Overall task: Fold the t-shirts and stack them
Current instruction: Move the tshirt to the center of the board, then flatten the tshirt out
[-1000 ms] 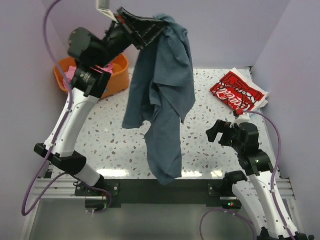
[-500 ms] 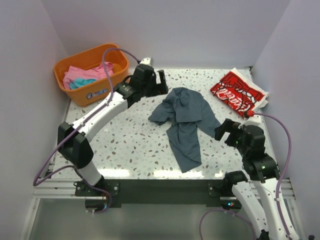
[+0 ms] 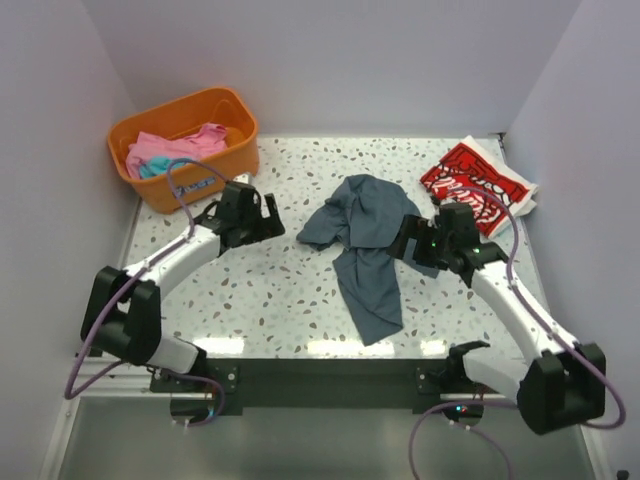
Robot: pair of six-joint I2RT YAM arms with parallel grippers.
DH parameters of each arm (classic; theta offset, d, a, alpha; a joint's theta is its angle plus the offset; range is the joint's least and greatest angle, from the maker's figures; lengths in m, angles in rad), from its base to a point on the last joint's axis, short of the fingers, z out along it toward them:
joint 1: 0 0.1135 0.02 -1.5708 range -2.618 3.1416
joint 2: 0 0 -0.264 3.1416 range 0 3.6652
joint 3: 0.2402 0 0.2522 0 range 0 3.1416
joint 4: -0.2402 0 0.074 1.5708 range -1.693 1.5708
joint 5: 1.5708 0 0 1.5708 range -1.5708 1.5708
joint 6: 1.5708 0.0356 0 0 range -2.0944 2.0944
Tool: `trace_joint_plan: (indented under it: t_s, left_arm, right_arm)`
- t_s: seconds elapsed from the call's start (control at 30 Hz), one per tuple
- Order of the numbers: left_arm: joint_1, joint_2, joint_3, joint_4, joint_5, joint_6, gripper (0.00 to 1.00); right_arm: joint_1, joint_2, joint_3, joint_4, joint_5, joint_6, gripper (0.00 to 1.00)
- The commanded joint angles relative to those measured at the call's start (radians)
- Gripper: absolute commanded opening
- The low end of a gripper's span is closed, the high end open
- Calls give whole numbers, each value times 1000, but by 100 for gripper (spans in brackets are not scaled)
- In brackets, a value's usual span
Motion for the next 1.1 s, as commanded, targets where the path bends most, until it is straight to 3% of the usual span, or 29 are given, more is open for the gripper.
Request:
trace_joint_plan:
  t_s: [0.0, 0.1, 0.27, 0.43, 0.7, 0.73, 0.77, 0.87, 0.9, 0.97, 1.0, 1.07]
  left_arm:
    - [0, 86, 18, 205, 173, 25, 98]
    - [0, 187, 69, 241, 205, 12, 93]
    - [0, 375, 173, 245, 233, 11, 73]
    - [0, 457, 200, 300, 309, -13, 63]
    - [-11, 540, 252, 337, 368, -15, 24]
    - [-12, 545, 252, 337, 376, -11, 17]
    - [-14, 548, 252, 339, 377, -14, 0]
    - [-17, 535, 250, 368, 380, -3, 0]
    - [-17, 526, 249, 366, 357, 6, 0]
    - [-15, 496, 249, 354, 330, 19, 0]
    - [-15, 486, 250, 354, 301, 23, 0]
    - [-15, 454, 252, 315, 274, 39, 0]
  right_arm:
    - [92, 161, 108, 106, -5, -11, 99]
    - [141, 274, 181, 107, 115, -3, 99]
    - [200, 475, 313, 156, 152, -23, 99]
    - [283, 621, 451, 121, 247, -17, 99]
    - [332, 766, 521, 81, 418, -15, 98]
    - [333, 776, 522, 81, 439, -17, 97]
    - [335, 783, 524, 78, 447, -15, 95]
    - [333, 797, 524, 84, 490, -17, 75]
    - [333, 797, 527, 80, 502, -17, 60]
    - [333, 796, 527, 69, 536, -17, 45]
    - [335, 791, 527, 60, 552, -14, 33]
    - [333, 757, 515, 58, 563, -14, 26]
